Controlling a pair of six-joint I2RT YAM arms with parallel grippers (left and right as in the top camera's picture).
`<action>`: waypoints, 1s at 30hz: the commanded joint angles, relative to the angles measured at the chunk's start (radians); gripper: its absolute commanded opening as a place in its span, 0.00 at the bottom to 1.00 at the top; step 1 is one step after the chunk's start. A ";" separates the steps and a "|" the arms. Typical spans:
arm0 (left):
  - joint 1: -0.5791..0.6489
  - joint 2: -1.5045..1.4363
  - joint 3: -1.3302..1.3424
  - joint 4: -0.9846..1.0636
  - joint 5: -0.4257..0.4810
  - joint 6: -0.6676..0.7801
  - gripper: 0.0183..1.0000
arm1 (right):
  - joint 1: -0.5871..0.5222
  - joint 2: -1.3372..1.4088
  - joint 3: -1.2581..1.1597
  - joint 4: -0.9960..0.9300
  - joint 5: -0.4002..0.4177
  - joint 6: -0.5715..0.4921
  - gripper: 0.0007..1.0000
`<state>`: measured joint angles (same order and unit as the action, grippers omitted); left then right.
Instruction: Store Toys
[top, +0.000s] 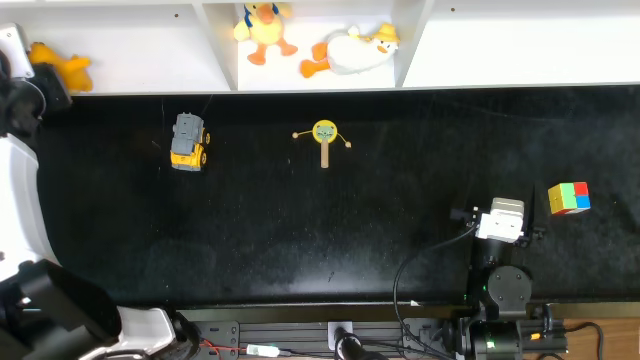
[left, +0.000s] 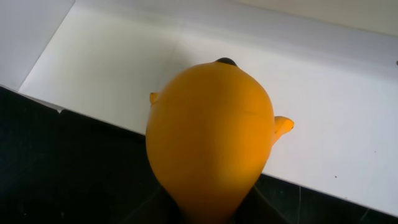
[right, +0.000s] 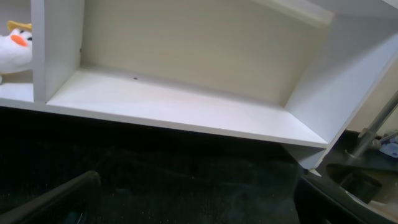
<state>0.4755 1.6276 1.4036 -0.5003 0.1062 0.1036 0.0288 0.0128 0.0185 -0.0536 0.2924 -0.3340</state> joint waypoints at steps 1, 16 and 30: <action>0.001 0.036 0.041 0.021 -0.022 -0.004 0.21 | 0.005 -0.008 -0.013 0.003 0.004 0.000 0.99; -0.011 0.101 0.053 0.074 -0.004 -0.026 0.27 | 0.005 -0.008 -0.013 0.003 0.004 0.000 1.00; -0.028 0.101 0.053 0.102 -0.004 -0.026 1.00 | 0.005 -0.008 -0.013 0.003 0.004 0.000 1.00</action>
<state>0.4511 1.7191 1.4338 -0.3962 0.0971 0.0795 0.0288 0.0128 0.0185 -0.0540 0.2920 -0.3340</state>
